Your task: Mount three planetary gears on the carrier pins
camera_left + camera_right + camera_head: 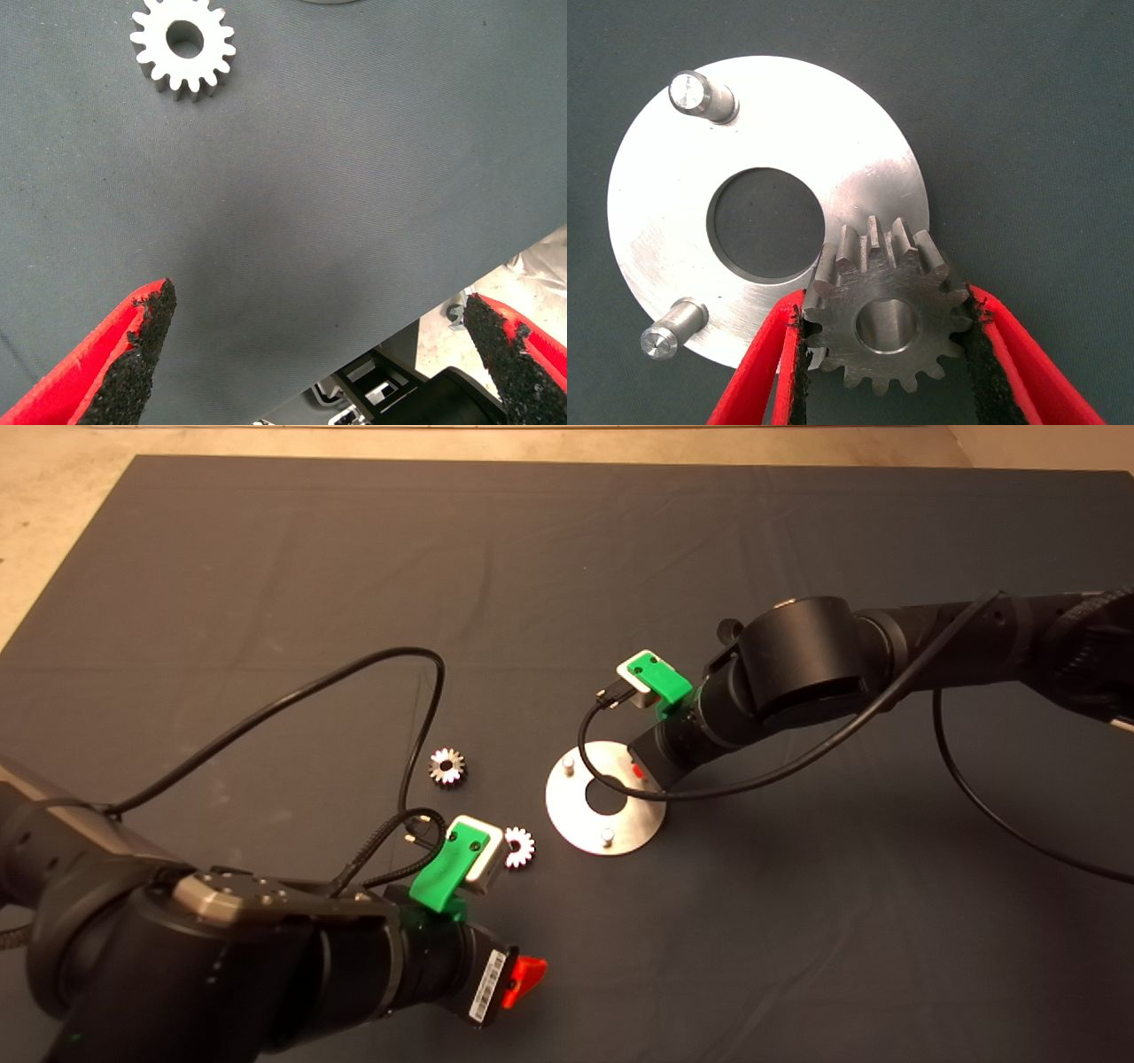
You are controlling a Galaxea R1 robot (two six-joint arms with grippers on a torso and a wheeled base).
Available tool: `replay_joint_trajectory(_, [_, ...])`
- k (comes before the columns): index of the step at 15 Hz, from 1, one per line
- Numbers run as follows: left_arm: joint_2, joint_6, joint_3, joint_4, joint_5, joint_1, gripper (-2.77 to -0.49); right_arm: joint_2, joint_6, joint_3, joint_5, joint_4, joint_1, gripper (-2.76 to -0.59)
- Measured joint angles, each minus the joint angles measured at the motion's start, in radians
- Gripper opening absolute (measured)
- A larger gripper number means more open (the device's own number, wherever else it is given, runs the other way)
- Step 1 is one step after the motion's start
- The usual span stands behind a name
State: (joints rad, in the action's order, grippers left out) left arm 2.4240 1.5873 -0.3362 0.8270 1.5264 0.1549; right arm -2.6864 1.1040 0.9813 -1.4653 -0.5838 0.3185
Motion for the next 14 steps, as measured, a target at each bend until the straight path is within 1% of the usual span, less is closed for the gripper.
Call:
replay_joint_trajectory(2, [0.0,0.0,0.0,0.0,0.0,0.0,-0.92,0.0,-0.007,0.0,-0.003,0.0,0.0,-2.36])
replay_joint_trajectory(4, [0.0,0.0,0.0,0.0,0.0,0.0,-0.92,0.0,-0.023,0.002,-0.011,0.0,0.0,-2.36])
replay_joint_trajectory(7, [0.0,0.0,0.0,0.0,0.0,0.0,-0.93,0.0,-0.028,0.013,-0.02,0.0,0.0,-2.36])
replay_joint_trajectory(9, [0.0,0.0,0.0,0.0,0.0,0.0,-0.92,0.0,-0.04,0.017,-0.02,0.0,0.0,-2.36])
replay_joint_trajectory(14, [0.0,0.0,0.0,0.0,0.0,0.0,-0.93,-0.001,-0.041,0.021,-0.02,0.0,0.0,-2.37])
